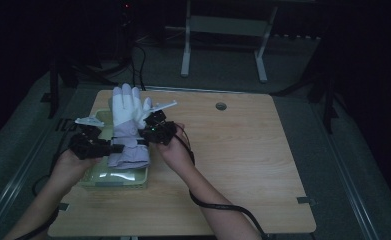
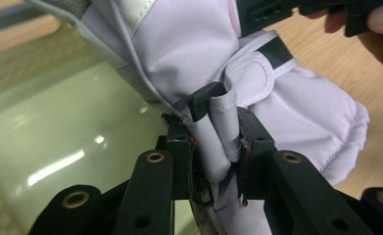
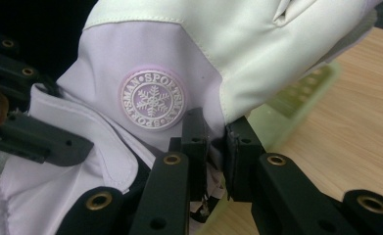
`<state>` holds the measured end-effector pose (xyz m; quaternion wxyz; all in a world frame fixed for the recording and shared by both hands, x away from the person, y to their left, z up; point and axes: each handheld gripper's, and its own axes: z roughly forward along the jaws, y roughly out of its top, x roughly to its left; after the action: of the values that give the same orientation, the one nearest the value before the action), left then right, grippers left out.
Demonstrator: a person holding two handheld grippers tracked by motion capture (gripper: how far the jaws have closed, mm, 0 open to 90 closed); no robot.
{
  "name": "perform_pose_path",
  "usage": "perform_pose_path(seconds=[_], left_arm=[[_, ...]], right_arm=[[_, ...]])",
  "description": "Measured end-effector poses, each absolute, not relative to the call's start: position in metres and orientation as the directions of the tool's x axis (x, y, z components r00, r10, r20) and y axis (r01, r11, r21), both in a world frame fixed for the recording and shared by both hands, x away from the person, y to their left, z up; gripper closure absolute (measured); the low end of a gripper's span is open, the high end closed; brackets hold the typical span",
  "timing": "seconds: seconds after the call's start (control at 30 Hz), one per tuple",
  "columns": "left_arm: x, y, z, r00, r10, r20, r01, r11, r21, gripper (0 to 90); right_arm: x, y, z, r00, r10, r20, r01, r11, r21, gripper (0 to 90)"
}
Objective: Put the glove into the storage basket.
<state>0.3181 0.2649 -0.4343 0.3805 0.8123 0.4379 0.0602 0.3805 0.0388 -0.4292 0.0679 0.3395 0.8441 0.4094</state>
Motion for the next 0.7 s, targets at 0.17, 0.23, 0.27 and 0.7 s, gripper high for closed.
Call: perform_pose_path(seconds=[0.17, 0.23, 0.27, 0.7], left_arm=[[0.318, 0.281, -0.443, 0.603, 0.758, -0.25, 0.682, -0.326, 0.655, 72.8], [0.319, 0.287, -0.449, 0.603, 0.755, -0.258, 0.687, -0.326, 0.65, 72.8], [0.321, 0.289, -0.456, 0.602, 0.754, -0.263, 0.693, -0.329, 0.641, 72.8], [0.329, 0.297, -0.502, 0.546, 0.784, -0.296, 0.776, -0.339, 0.532, 72.5]], right_arm=[[0.379, 0.059, -0.438, -0.767, 0.622, 0.157, 0.516, 0.453, 0.727, 80.9], [0.379, 0.065, -0.443, -0.767, 0.622, 0.156, 0.518, 0.458, 0.722, 80.9], [0.381, 0.069, -0.45, -0.765, 0.624, 0.158, 0.525, 0.462, 0.715, 80.9], [0.383, 0.093, -0.496, -0.763, 0.634, 0.127, 0.557, 0.545, 0.626, 80.9]])
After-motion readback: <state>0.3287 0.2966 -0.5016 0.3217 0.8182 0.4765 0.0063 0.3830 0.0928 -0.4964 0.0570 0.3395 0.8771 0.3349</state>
